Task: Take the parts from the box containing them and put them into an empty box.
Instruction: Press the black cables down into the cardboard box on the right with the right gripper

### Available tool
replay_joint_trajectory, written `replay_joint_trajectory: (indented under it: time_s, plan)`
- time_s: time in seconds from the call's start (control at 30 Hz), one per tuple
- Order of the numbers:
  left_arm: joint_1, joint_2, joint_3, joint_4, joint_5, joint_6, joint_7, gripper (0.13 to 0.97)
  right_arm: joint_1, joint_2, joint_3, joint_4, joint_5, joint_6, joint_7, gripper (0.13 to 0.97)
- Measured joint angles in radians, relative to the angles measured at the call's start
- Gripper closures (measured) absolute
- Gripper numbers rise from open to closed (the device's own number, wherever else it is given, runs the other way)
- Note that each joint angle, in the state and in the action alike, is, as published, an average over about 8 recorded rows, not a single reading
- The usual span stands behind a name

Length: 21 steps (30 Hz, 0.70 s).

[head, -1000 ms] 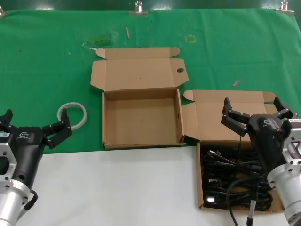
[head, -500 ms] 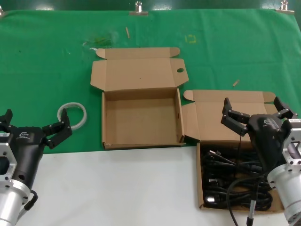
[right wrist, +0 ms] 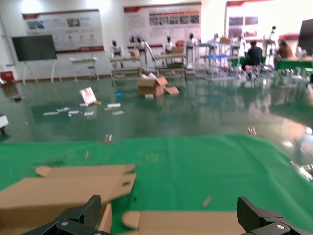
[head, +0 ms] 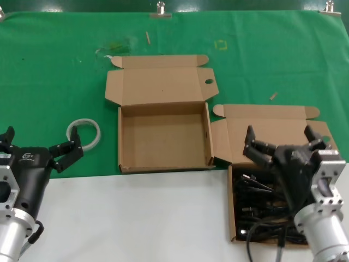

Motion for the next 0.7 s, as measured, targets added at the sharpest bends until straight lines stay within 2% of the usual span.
replay_joint_trajectory:
  time_s: [0.37, 0.7]
  plan:
    - [0.0, 0.0, 0.0, 0.0, 0.0, 0.0, -0.001, 0.132, -0.115, 0.0, -0.088, 0.085, 0.22, 0.194, -0.172, 0.129]
    - [0.0, 0.0, 0.0, 0.0, 0.0, 0.0, 0.0, 0.132, -0.194, 0.0, -0.137, 0.146, 0.364, 0.327, -0.356, 0.129]
